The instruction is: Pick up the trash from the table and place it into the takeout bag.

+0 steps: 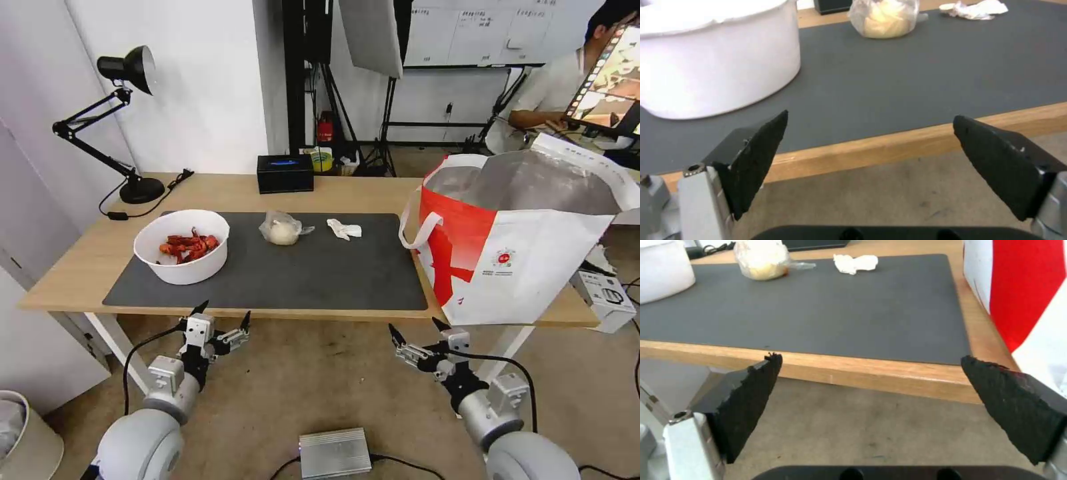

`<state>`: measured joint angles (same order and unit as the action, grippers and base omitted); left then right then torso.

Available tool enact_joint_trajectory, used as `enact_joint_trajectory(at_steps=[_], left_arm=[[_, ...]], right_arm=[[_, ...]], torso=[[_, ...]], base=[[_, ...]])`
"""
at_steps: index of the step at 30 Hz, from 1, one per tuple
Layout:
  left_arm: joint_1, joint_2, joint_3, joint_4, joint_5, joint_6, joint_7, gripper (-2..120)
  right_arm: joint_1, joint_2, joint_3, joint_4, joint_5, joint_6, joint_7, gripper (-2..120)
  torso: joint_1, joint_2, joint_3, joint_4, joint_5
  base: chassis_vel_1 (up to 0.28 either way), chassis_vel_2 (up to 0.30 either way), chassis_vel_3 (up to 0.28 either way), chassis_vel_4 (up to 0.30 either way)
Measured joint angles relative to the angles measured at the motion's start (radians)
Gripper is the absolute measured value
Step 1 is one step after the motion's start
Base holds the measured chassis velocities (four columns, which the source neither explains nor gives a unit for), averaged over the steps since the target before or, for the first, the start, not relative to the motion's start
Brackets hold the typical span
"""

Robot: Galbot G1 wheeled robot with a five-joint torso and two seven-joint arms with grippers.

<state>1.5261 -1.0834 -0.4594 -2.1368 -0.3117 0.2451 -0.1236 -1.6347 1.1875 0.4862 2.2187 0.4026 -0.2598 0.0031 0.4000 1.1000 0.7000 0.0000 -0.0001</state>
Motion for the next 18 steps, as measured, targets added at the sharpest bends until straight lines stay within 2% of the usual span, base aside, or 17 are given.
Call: enact_joint_trajectory(at_steps=[18], left_arm=[[-0.001,-0.008,0.002,-0.022,-0.004,0.002,-0.007,100]], right_arm=[[0.017,-0.022,0.003,0.014,0.033,-0.012,0.005,100]], torso=[[0.0,0.0,0.0,0.0,0.0001]], base=[[0.0,0.0,0.0,0.0]])
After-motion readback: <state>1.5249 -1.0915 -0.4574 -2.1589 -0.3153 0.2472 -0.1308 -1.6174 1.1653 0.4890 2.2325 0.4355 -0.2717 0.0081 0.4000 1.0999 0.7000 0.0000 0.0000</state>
